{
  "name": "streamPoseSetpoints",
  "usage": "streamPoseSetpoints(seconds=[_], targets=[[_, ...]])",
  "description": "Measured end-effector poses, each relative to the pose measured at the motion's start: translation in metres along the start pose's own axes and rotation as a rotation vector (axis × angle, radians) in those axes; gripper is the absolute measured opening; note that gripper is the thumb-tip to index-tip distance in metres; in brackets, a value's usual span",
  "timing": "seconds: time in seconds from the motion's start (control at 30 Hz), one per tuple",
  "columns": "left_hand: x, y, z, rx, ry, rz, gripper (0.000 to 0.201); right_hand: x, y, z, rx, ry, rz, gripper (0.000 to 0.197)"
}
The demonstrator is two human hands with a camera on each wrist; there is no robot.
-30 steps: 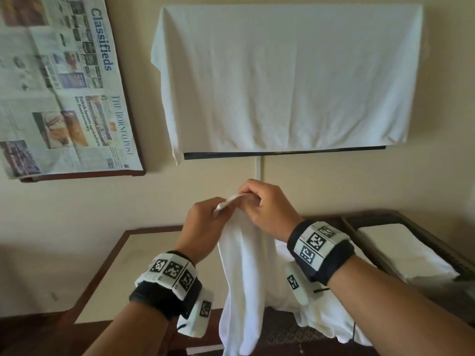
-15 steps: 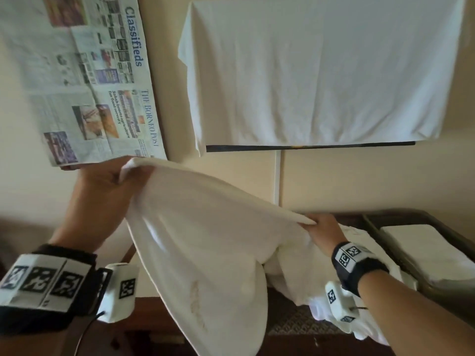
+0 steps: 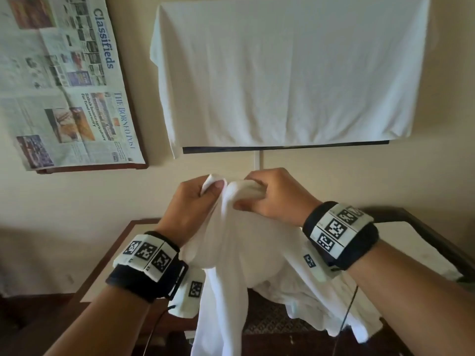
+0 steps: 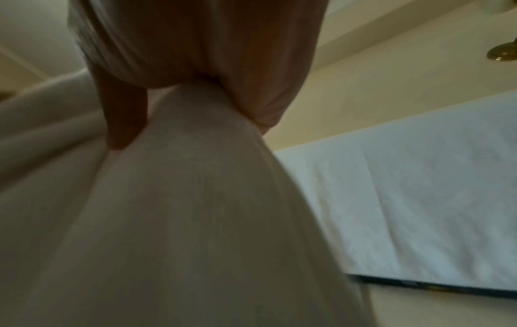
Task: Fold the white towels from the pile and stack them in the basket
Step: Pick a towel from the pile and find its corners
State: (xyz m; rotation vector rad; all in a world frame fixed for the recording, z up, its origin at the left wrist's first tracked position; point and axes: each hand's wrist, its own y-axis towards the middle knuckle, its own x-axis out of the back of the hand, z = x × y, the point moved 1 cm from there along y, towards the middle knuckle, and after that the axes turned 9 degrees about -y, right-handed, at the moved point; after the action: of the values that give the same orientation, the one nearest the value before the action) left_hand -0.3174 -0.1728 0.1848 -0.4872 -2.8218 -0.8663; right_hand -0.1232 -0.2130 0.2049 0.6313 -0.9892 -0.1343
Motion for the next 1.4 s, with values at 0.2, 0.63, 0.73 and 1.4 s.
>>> streamPoseSetpoints(seconds=[0.2, 0.63, 0.73, 1.4], targets=[[0.0, -0.018, -0.033, -0.029, -0.044, -0.113, 0.041, -0.051, -0.048, -0.092, -0.324, -0.143, 0.176, 0.037], [0.028, -0.066, -0.004, 0.157, -0.187, -0.138, 0.03, -0.029, 0.002, 0.029, 0.065, 0.193, -0.085, 0.011], [0.028, -0.066, -0.013, 0.121, -0.216, -0.092, 0.024, -0.034, 0.008, 0.066, 0.164, 0.148, -0.081, 0.006], [0.211, -0.113, -0.014, 0.027, -0.092, 0.022, 0.05, -0.193, -0.066, 0.07, -0.601, -0.165, -0.012, 0.027]])
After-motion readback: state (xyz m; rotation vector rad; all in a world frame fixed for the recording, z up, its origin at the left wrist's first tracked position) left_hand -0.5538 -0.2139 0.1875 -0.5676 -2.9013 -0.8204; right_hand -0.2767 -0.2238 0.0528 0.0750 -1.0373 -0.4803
